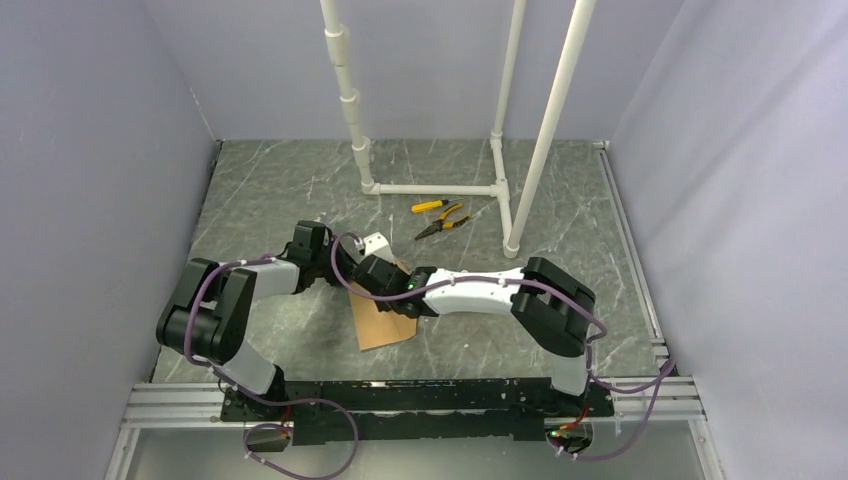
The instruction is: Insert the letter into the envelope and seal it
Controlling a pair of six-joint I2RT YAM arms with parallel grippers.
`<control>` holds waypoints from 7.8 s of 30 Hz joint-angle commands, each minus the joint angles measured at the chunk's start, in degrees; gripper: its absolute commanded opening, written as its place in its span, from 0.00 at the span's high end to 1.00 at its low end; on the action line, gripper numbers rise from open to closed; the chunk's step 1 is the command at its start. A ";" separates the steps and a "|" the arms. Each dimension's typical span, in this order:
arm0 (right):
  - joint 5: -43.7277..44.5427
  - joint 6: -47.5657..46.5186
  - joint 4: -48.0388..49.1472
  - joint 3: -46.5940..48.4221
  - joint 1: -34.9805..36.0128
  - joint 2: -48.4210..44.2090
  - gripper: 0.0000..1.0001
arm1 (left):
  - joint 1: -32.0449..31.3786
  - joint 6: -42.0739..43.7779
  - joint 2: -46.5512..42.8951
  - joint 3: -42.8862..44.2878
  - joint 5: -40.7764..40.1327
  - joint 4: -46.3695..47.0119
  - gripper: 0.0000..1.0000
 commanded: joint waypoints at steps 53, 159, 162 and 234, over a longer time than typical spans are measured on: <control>-44.80 -27.21 27.06 -16.46 -11.08 -49.28 1.00 | -0.27 -29.12 -41.38 11.12 31.40 -2.24 0.07; -66.70 -26.82 60.43 -7.13 -11.01 -36.05 0.63 | -1.50 -47.17 -43.43 14.40 34.64 28.31 0.98; -66.78 -27.07 60.02 -6.85 -10.92 -35.73 0.62 | -1.50 -48.10 -43.34 14.18 34.41 29.92 0.98; -3.85 3.41 -6.05 6.07 -1.44 3.60 1.00 | -1.32 4.95 -2.67 -3.50 -0.70 -4.77 0.98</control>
